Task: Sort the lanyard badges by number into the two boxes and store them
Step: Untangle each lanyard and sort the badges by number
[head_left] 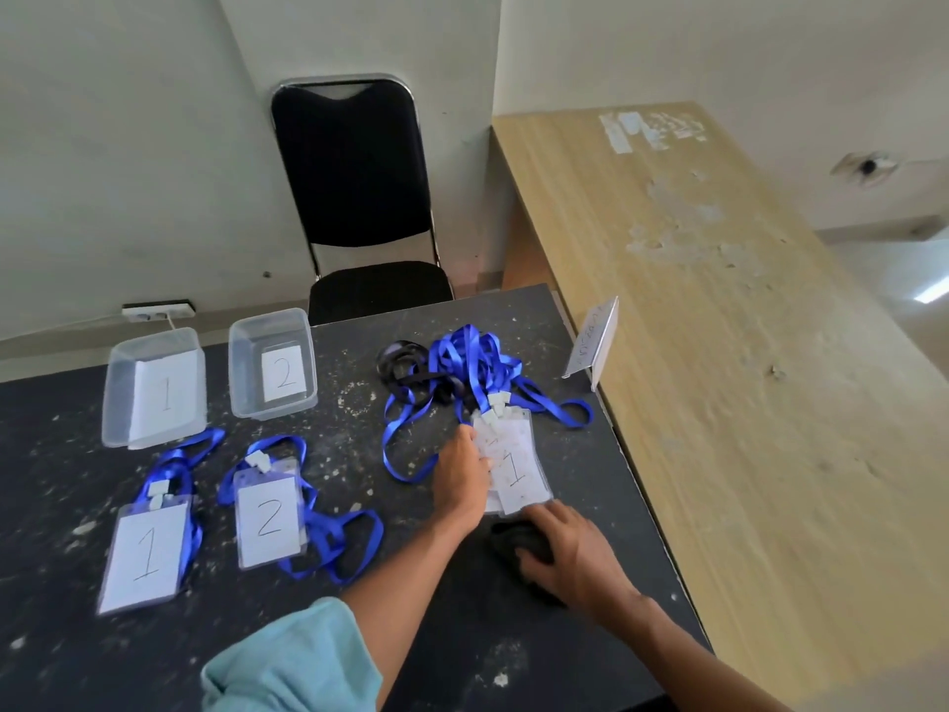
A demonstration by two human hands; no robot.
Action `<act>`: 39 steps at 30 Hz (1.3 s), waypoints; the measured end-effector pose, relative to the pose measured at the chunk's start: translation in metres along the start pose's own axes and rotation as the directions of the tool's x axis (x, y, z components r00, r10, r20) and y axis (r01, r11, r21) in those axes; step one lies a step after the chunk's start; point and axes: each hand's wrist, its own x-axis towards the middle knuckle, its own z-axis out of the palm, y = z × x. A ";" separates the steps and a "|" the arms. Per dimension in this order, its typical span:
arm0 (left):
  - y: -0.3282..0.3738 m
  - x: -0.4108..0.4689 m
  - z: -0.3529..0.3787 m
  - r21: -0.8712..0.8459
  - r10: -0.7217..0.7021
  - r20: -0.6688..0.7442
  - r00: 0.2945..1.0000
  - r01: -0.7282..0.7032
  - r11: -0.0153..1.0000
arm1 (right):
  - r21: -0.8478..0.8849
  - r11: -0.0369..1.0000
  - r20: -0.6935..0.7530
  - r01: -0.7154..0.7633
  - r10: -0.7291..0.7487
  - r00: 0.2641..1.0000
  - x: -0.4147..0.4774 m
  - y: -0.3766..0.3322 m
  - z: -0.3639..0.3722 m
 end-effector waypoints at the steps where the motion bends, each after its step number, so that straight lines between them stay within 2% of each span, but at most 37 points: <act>1: -0.001 0.001 0.000 0.006 0.006 -0.005 1.000 -0.006 1.000 | 0.025 0.998 -0.027 -0.059 0.059 0.998 0.001 0.006 -0.004; 5: -0.004 0.001 -0.004 -0.039 0.029 0.022 0.999 -0.029 0.999 | 0.204 0.948 -0.066 -0.244 0.261 0.963 0.012 0.014 -0.022; 8: -0.009 0.002 -0.010 -0.125 0.009 0.066 0.998 -0.001 0.992 | 0.242 0.936 -0.131 -0.255 0.292 0.947 0.026 0.007 -0.030; 11: -0.020 0.000 -0.018 -0.281 -0.023 0.110 0.994 0.054 0.958 | 0.129 0.971 -0.203 -0.204 0.227 0.953 0.046 -0.007 -0.029; 14: -0.034 -0.004 -0.027 -0.342 -0.029 0.136 0.990 0.075 0.937 | -0.048 0.981 -0.200 -0.186 0.173 0.964 0.066 -0.026 -0.015; 16: -0.042 -0.003 -0.031 -0.357 -0.051 0.154 0.987 0.104 0.928 | -0.124 0.987 -0.153 -0.105 0.086 0.984 0.068 -0.037 -0.004; 19: -0.048 0.000 -0.036 -0.356 -0.081 0.176 0.981 0.140 0.924 | -0.241 0.961 0.014 0.136 -0.137 0.990 0.056 -0.043 0.007; 21: -0.048 -0.001 -0.037 -0.363 -0.083 0.201 0.976 0.152 0.919 | -0.221 0.957 0.081 0.188 -0.174 0.981 0.052 -0.042 0.000; 25: -0.050 -0.003 -0.040 -0.421 -0.086 0.226 0.970 0.177 0.890 | -0.123 0.992 -0.092 -0.010 -0.001 0.996 0.071 -0.042 -0.015; 27: -0.052 -0.001 -0.041 -0.446 -0.086 0.242 0.967 0.189 0.875 | -0.160 0.987 -0.120 -0.025 0.005 0.993 0.077 -0.052 -0.007; 30: -0.053 0.001 -0.043 -0.432 -0.089 0.260 0.962 0.198 0.880 | -0.180 0.982 -0.087 0.057 -0.074 0.993 0.070 -0.057 0.008; 33: -0.052 -0.001 -0.046 -0.384 -0.077 0.260 0.962 0.176 0.907 | -0.191 0.956 0.039 0.223 -0.219 0.975 0.058 -0.043 0.000; 34: -0.051 -0.001 -0.045 -0.389 -0.077 0.262 0.962 0.179 0.904 | -0.195 0.955 0.049 0.226 -0.221 0.974 0.057 -0.038 -0.004; 35: -0.051 0.000 -0.045 -0.393 -0.079 0.266 0.961 0.183 0.901 | -0.187 0.967 0.004 0.171 -0.173 0.985 0.058 -0.035 -0.007; 37: -0.049 0.001 -0.045 -0.387 -0.084 0.266 0.960 0.186 0.903 | -0.146 0.989 -0.145 -0.029 0.007 0.989 0.065 -0.031 -0.009; 39: -0.049 0.001 -0.044 -0.382 -0.090 0.260 0.961 0.188 0.905 | -0.154 0.983 -0.165 -0.099 0.074 0.984 0.066 -0.035 -0.006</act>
